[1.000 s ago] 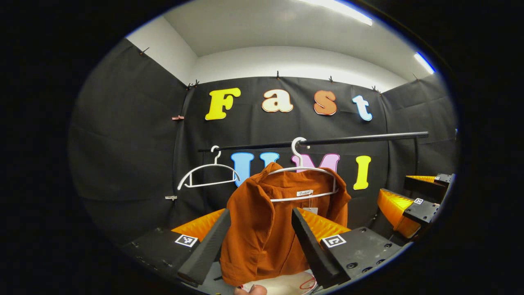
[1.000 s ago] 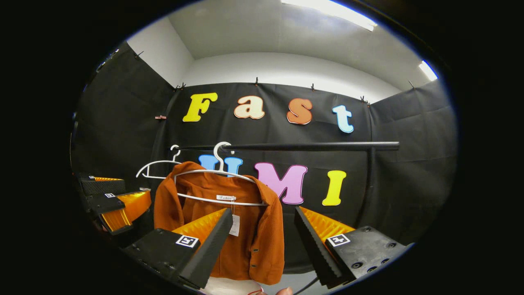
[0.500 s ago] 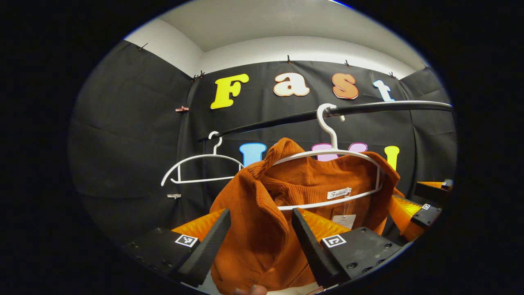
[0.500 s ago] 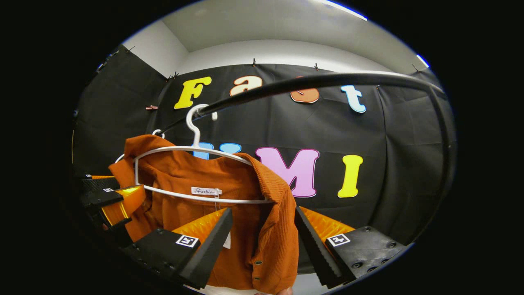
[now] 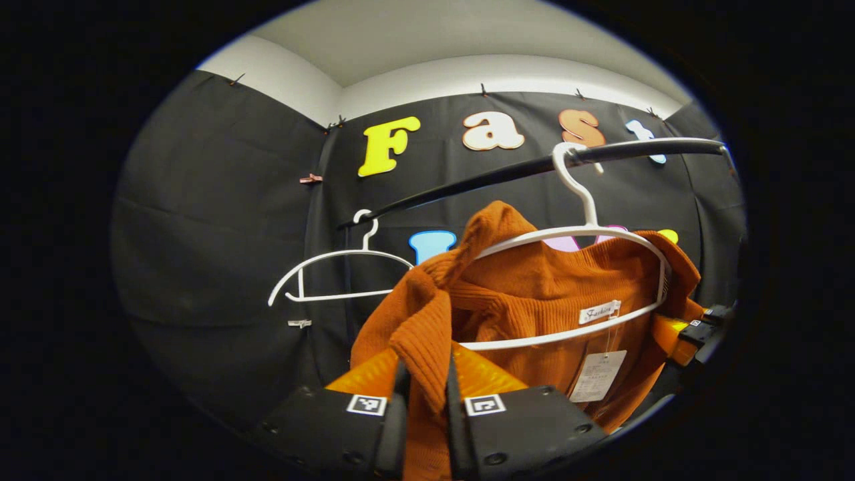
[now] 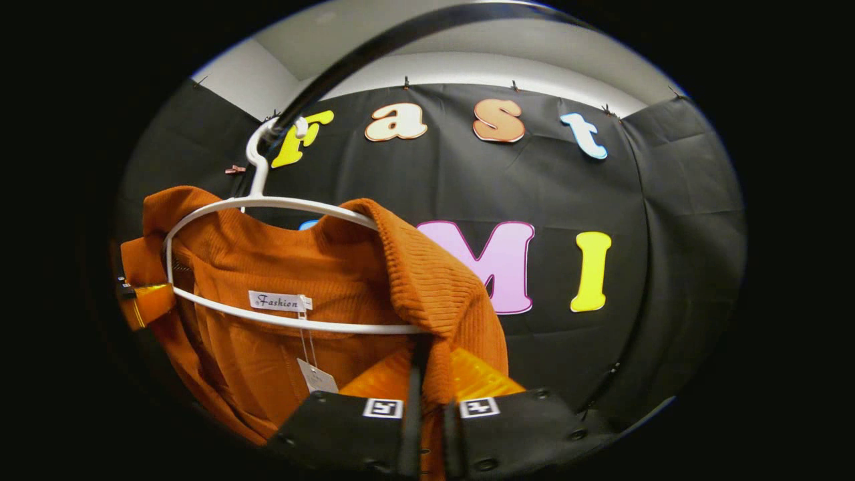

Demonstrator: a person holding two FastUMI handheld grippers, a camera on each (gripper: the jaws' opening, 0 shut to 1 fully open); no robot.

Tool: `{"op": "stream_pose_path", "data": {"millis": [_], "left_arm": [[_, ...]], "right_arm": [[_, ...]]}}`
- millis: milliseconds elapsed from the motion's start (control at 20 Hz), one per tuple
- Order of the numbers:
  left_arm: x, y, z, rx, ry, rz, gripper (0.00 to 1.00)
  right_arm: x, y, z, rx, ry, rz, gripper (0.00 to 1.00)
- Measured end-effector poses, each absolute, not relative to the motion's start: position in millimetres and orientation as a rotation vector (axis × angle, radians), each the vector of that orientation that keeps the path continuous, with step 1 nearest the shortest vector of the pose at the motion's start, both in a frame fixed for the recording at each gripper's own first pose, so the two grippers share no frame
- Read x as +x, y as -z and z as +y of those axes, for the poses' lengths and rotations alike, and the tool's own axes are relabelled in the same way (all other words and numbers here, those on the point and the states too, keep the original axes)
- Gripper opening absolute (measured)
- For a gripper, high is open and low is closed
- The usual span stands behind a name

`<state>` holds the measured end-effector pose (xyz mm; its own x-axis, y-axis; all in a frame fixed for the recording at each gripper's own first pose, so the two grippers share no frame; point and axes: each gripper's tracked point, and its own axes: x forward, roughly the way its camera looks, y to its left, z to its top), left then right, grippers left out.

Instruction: Grasp the clothes on the hanger with both hands and then place them into the laundry hamper below.

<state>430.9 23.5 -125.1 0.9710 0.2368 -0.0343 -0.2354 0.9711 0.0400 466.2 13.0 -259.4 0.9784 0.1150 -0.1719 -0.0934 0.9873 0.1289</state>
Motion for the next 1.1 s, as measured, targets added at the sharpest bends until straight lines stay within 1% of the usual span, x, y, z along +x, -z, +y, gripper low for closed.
{"op": "stream_pose_path", "data": {"millis": [50,150,250,400,450,500,650,750,900,1100], "left_arm": [[431,125,25,0.02,-0.24,0.046,0.14],[438,132,27,0.013,-0.224,0.086,0.1],[444,142,20,0.024,-0.168,0.133,0.08],[444,144,28,0.035,-0.146,0.168,0.07],[445,144,30,0.036,-0.138,0.188,0.07],[445,146,31,0.03,-0.128,0.207,0.06],[439,144,31,-0.022,-0.076,0.268,0.05],[435,134,39,-0.001,-0.073,0.272,0.05],[432,120,54,0.005,-0.085,0.26,0.05],[438,95,71,0.014,-0.112,0.234,0.05]], "right_arm": [[464,263,22,0.183,-0.162,0.214,0.07],[465,266,31,0.271,-0.22,0.248,0.08],[468,272,34,0.335,-0.255,0.297,0.07],[468,277,39,0.413,-0.319,0.405,0.07],[459,272,34,0.443,-0.352,0.429,0.06],[464,276,36,0.45,-0.36,0.455,0.04],[462,273,25,0.502,-0.392,0.513,0.04],[467,261,16,0.526,-0.394,0.502,0.05],[473,237,-13,0.541,-0.362,0.426,0.04],[498,213,-55,0.498,-0.26,0.306,0.05]]}}
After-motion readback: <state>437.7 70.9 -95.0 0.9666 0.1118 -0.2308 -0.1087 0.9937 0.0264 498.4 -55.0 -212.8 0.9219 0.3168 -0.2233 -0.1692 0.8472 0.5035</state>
